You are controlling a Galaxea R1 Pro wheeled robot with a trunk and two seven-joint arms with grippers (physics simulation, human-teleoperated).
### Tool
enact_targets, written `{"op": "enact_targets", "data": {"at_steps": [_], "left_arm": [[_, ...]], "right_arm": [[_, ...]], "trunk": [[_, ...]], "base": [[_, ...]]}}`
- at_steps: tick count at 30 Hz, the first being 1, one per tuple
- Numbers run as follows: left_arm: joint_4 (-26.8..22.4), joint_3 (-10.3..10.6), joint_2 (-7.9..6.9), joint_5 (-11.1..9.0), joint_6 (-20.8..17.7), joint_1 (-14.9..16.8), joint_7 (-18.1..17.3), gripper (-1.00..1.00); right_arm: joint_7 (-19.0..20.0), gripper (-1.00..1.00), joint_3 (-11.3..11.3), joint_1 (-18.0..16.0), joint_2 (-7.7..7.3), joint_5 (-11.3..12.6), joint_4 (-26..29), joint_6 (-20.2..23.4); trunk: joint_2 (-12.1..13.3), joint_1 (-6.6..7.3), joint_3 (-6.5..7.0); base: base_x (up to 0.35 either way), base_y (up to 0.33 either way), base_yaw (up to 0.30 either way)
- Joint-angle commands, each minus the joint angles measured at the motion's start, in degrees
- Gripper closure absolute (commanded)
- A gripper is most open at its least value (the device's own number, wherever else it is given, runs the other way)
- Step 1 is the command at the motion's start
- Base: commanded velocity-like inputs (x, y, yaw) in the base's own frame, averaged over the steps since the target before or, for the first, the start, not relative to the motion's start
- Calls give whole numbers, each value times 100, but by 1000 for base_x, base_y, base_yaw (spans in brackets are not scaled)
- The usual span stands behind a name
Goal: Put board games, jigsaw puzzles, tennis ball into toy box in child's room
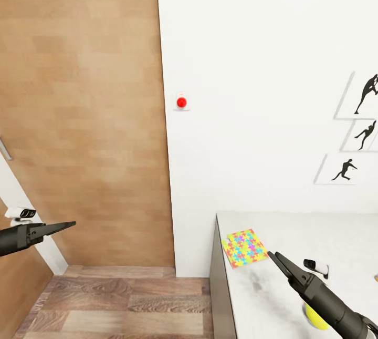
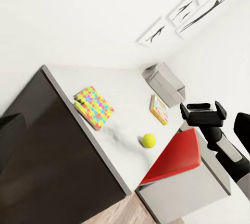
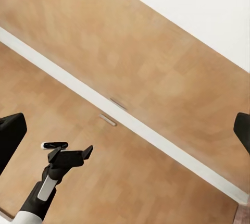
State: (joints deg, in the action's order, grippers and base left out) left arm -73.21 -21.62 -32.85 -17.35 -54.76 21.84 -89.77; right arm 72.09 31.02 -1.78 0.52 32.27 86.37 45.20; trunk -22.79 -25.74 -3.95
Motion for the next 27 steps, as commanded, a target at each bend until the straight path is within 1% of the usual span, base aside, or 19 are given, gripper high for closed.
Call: {"op": "enact_targets", "data": {"at_steps": [1, 20, 27], "left_arm": [[0, 2, -2, 3, -61, 5, -23, -100], [0, 2, -2, 3, -61, 5, -23, -100], [0, 5, -2, 3, -61, 5, -23, -100]], "right_arm": [[9, -100, 9, -10, 3, 8, 2, 42], [-11, -100, 8, -21, 2, 1, 0, 48], [-187, -100, 8, -34, -1, 1, -5, 55]], "trunk": [[-13, -4, -13], [-13, -4, -13], [-13, -4, -13]], "base": [[46, 2, 0], [10, 0, 0], [0, 0, 0]]}}
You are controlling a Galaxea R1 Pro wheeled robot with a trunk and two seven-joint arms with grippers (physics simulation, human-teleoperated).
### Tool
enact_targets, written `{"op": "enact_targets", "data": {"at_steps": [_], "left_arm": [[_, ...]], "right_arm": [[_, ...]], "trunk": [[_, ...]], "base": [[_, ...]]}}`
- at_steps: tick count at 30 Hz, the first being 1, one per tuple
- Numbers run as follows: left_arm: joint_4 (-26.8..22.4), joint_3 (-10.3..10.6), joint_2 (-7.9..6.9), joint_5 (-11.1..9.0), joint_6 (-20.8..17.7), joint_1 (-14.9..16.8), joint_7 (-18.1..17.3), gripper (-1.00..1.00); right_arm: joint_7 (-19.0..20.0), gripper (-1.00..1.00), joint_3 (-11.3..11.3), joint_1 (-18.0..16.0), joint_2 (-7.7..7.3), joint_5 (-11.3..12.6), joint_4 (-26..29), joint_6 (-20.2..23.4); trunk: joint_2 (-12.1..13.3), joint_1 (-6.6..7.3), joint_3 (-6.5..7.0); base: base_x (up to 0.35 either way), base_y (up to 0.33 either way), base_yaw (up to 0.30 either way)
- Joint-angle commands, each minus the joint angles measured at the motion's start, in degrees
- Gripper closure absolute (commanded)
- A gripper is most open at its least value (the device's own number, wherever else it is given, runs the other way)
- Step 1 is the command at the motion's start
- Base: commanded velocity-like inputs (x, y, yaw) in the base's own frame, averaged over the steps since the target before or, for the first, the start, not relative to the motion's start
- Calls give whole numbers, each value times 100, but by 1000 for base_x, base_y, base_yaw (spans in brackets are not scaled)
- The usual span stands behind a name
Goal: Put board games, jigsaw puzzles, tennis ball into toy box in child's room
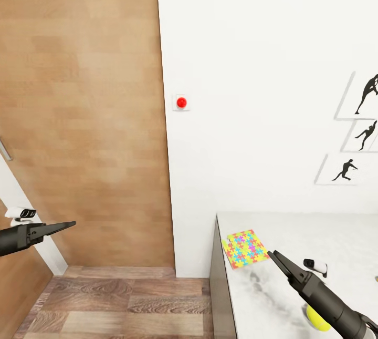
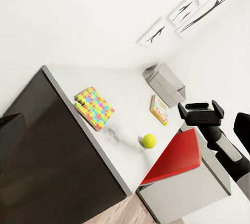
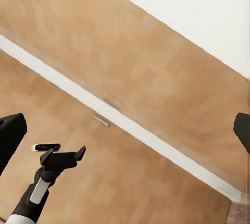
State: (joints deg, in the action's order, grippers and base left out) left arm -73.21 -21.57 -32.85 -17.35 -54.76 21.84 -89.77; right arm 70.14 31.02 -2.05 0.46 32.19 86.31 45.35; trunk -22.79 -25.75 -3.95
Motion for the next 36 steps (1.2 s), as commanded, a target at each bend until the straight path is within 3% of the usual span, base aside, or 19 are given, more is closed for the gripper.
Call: {"op": "enact_targets", "data": {"at_steps": [1, 10, 21, 25, 31, 36], "left_arm": [[0, 1, -2, 3, -61, 5, -23, -100], [0, -3, -2, 3, -61, 5, -23, -100], [0, 18, 10, 3, -56, 5, -23, -100], [0, 27, 27, 3, -53, 6, -23, -100], [0, 39, 38, 3, -52, 8, -23, -100], [0, 52, 50, 3, -52, 12, -23, -100]], "right_arm": [[-23, -100, 7, -6, 5, 10, 2, 40], [-461, -100, -14, -8, 12, 15, 28, 67], [-1421, -100, -11, -189, -15, 15, 87, 293], [-1976, -100, -9, -526, -64, 15, 93, 692], [-3017, -100, -48, -1319, -125, 31, 90, 1297], [-3881, -100, -262, -2074, -174, 49, 46, 1465]], "trunk": [[-13, -4, -13], [-13, -4, -13], [-13, -4, -13], [-13, -4, -13], [-13, -4, -13], [-13, -4, -13]], "base": [[0, 0, 0], [0, 0, 0], [0, 0, 0], [0, 0, 0], [0, 0, 0], [0, 0, 0]]}}
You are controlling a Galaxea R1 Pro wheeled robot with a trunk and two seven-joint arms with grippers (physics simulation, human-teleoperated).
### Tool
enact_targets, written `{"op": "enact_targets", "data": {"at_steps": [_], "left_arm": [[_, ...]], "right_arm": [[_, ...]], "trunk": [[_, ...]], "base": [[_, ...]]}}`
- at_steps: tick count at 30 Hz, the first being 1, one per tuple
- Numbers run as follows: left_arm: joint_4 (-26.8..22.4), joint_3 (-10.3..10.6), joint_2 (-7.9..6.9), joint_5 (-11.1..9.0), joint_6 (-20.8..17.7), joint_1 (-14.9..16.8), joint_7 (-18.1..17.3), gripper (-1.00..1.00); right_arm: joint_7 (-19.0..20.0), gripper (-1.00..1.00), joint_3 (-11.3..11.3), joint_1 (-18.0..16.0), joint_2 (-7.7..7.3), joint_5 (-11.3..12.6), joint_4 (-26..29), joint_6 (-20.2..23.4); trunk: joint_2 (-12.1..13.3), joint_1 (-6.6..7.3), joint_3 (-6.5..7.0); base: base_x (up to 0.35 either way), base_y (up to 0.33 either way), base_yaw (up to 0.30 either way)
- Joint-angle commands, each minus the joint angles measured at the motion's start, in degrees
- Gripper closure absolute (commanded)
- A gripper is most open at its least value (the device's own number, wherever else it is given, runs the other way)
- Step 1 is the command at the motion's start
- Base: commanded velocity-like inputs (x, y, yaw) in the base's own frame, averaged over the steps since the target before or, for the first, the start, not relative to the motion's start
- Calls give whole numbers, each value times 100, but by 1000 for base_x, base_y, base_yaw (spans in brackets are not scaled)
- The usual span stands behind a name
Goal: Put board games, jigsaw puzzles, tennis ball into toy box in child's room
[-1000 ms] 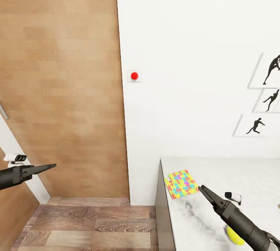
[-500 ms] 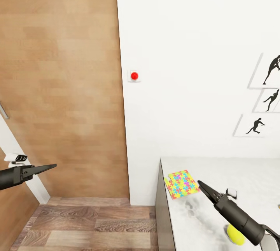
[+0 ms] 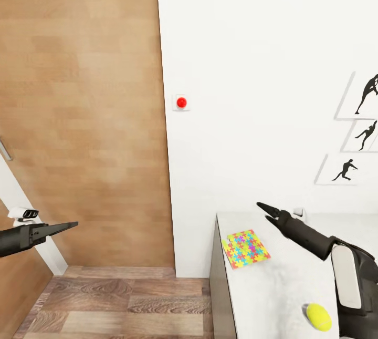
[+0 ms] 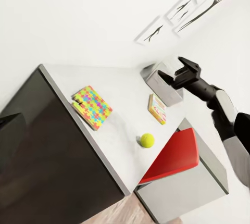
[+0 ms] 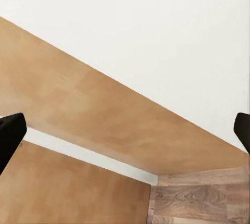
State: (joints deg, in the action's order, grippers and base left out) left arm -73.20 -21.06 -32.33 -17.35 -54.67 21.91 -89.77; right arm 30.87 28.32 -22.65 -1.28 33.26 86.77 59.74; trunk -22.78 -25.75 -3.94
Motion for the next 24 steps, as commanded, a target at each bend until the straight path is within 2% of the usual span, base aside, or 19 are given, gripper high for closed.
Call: {"op": "enact_targets", "data": {"at_steps": [1, 5, 12, 20, 24], "left_arm": [[-1, 3, 0, 3, -61, 5, -23, -100], [-1, 11, 10, 3, -63, 6, -23, -100], [18, 159, 20, 3, -68, 6, -23, -100], [137, 465, 27, 25, -73, 19, -23, -100], [185, 613, 85, 54, -84, 44, 286, -100]], "right_arm": [[-116, -100, -79, -167, -7, -56, -19, 26], [-743, -100, -480, -742, -77, -51, -204, 26], [-1742, -100, -1070, -1523, -363, -44, -1026, 26], [-2715, -100, -1301, -2190, -567, -51, -2264, 26], [-3200, -100, -1367, -2493, -597, -52, -3010, 26]], "trunk": [[-14, -3, -14], [-14, -3, -14], [-14, -3, -14], [-14, -3, -14], [-14, -3, -14]], "base": [[0, 0, 0], [0, 0, 0], [0, 0, 0], [0, 0, 0], [0, 0, 0]]}}
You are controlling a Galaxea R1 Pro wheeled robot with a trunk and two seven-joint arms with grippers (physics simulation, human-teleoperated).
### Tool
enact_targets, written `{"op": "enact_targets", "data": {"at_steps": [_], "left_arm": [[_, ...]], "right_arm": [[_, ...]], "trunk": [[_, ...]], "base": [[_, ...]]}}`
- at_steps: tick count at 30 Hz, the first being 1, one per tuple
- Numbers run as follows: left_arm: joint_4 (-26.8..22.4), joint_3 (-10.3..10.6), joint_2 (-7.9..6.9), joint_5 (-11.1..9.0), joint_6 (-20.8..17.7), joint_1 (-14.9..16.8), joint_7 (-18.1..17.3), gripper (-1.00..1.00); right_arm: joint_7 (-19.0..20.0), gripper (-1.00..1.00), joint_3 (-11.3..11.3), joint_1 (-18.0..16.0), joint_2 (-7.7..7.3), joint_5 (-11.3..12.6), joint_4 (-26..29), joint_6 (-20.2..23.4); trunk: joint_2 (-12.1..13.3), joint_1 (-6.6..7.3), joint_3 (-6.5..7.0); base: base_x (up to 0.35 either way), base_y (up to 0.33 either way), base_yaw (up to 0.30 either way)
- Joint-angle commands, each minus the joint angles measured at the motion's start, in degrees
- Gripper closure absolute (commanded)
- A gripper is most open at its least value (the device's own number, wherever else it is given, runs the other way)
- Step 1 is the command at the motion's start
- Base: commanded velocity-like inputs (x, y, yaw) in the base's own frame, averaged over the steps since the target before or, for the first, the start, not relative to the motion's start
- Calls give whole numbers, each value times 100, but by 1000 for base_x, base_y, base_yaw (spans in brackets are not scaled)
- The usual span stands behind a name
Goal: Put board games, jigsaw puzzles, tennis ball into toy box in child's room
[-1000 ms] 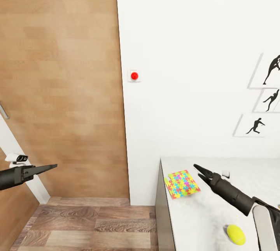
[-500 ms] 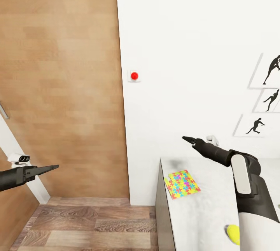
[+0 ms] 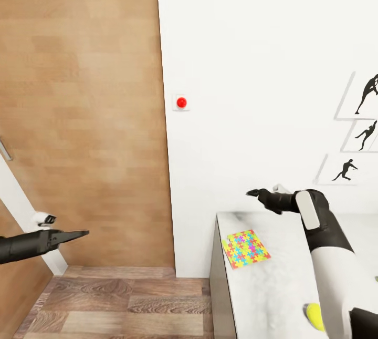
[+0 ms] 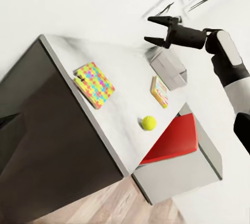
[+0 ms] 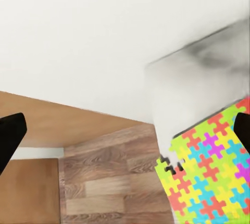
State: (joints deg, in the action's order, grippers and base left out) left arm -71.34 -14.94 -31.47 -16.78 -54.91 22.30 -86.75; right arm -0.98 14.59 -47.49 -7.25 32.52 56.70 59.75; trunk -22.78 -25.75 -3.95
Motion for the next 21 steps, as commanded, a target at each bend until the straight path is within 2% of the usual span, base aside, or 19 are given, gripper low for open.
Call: {"op": "enact_targets", "data": {"at_steps": [1, 3, 4, 7, 15, 19, 20, 21], "left_arm": [[6, 34, 31, 3, -65, 15, 84, -100], [16, 78, 116, 11, -72, 33, 292, -100], [25, 110, 226, 16, -85, 51, 515, -100], [43, 140, 419, 19, -105, 73, 889, -100], [275, 179, 990, 19, -342, 141, 2134, -100], [633, 206, 1272, 24, -433, 481, 2819, -100], [879, 269, 1428, 25, -458, 748, 3152, -100], [1029, 317, 1505, 25, -465, 883, 3309, -100]], "right_arm": [[-122, -100, -9, -86, -4, 23, -187, 25], [-298, -100, -31, -222, -9, 22, -517, 25], [-418, -100, -64, -323, -10, 21, -765, 25], [-522, -100, -179, -413, -1, 15, -981, 25], [-621, -100, -819, -491, 1, 3, -1149, 25], [-634, -100, -975, -503, -2, 1, -1170, 25], [-638, -100, -1020, -509, 0, -3, -1181, 25], [-642, -100, -1037, -512, 3, -4, -1188, 25]], "trunk": [[-14, -4, -14], [-14, -4, -14], [-14, -4, -14], [-14, -4, -14], [-14, -4, -14], [-14, -4, -14], [-14, -4, -14], [-14, -4, -14]], "base": [[0, 0, 0], [0, 0, 0], [0, 0, 0], [0, 0, 0], [0, 0, 0], [0, 0, 0], [0, 0, 0], [0, 0, 0]]}}
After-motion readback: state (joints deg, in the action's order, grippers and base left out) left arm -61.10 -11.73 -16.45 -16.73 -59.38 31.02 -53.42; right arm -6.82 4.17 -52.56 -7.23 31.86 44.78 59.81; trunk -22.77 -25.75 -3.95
